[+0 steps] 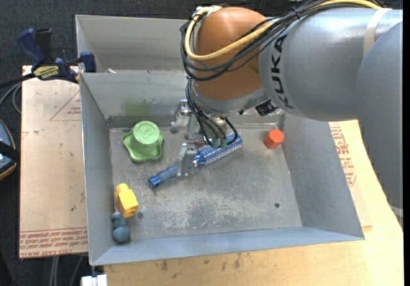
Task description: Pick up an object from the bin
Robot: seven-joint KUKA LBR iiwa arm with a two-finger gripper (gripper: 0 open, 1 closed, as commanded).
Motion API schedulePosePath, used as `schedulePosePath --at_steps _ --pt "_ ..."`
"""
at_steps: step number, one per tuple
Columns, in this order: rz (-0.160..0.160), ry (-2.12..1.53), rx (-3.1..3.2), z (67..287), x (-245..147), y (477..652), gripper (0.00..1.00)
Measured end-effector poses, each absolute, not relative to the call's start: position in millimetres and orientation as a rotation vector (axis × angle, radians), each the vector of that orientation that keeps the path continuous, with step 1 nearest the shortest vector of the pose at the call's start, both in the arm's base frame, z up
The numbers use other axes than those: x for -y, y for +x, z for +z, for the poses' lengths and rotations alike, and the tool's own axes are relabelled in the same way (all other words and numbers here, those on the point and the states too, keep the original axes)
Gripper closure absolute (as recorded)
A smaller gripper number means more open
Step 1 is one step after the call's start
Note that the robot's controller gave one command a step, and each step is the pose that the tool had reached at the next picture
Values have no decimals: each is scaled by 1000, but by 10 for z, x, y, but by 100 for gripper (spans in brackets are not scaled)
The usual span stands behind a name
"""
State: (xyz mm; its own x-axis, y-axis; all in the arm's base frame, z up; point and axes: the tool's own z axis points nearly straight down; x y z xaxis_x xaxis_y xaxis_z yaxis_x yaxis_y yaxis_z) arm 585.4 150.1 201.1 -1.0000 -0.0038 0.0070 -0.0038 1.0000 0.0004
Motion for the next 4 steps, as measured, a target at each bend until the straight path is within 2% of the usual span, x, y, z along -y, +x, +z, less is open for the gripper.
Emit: schedulePosePath --at_steps 1,2,3,4 --pt "-1 387 3123 850 -1856 6070 0" --pt "-3 388 3120 821 -1864 6058 100" --pt "-1 448 3119 1872 -1577 5993 100" --pt "-1 503 3112 3014 -1299 5931 100"
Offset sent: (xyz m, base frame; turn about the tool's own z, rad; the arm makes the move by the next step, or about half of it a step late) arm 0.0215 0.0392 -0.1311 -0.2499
